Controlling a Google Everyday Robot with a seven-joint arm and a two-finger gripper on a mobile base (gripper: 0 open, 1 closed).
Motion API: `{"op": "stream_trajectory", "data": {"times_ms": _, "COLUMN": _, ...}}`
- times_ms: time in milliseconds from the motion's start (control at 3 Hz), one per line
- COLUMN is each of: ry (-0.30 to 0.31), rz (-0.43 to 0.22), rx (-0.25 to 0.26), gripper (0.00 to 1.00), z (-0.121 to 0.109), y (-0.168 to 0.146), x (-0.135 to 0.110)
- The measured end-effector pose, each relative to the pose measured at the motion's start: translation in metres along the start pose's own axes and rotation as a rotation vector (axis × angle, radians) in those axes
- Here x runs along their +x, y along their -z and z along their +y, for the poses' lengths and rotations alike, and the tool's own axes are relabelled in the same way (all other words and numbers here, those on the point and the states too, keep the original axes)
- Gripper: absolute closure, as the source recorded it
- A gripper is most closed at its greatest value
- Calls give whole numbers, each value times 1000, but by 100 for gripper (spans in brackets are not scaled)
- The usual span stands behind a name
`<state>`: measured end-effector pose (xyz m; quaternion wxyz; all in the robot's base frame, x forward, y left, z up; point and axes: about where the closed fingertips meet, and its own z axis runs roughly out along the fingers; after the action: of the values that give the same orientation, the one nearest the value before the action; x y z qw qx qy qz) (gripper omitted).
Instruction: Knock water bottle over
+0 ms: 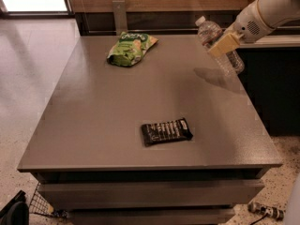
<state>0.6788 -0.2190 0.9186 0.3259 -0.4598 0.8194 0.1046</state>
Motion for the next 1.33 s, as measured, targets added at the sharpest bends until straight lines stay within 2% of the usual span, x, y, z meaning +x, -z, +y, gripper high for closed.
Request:
{"op": "stream_trajectory", "data": {"times_ms": 333, "ry": 16, "rz": 89, "rx": 18, "gripper": 100, "z": -3, "y": -15, "x": 17}}
{"op": "stream_trajectory", "data": {"times_ms": 667, "ry": 28, "rz": 138, "rx": 12, "gripper": 100, "z": -3, "y": -30, "x": 27}}
{"op": "stream_trajectory", "data": {"times_ms": 1000, "ry": 37, "rz": 155, "rx": -10, "gripper": 100, "z": 1, "y": -46, "x": 32}}
{"op": "stream_trajectory", "data": {"times_ms": 1333, "ry": 50, "rz": 147, "rx": -64, "gripper": 100, "z": 14, "y": -71, "x": 33}}
